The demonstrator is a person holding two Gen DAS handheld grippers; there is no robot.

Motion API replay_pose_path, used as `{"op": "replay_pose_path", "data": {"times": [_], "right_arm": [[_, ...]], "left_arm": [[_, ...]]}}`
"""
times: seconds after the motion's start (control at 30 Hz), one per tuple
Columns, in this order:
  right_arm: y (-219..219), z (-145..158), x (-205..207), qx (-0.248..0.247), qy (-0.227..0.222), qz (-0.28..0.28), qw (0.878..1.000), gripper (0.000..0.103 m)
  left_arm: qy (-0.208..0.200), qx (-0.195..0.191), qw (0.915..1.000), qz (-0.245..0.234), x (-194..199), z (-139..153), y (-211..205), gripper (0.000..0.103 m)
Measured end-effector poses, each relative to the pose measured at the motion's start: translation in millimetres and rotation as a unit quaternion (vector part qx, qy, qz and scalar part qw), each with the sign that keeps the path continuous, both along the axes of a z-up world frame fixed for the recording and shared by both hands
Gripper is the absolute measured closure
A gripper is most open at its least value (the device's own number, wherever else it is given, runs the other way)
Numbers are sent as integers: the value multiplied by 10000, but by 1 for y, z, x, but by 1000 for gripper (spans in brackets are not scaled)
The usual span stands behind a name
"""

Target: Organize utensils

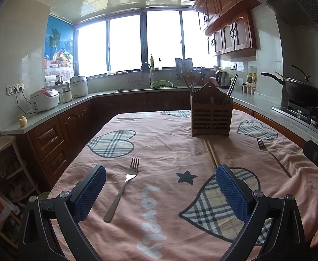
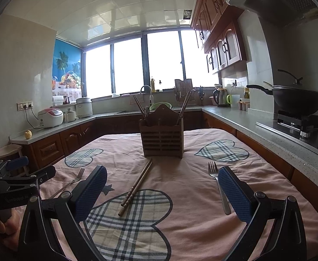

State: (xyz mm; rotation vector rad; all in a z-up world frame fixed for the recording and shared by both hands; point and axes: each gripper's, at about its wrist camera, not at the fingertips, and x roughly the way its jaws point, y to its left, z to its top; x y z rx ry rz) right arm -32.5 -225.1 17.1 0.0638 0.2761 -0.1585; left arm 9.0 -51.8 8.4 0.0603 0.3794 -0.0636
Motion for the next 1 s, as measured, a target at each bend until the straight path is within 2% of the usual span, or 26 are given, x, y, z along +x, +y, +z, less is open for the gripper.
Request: {"op": "replay_pose_path", "data": {"times": [1.0], "right_arm": [[-22,3,14,231,99,-12,9997,0]], "left_arm": [[95,-64,9999,-122,13,13,-18,1]]}}
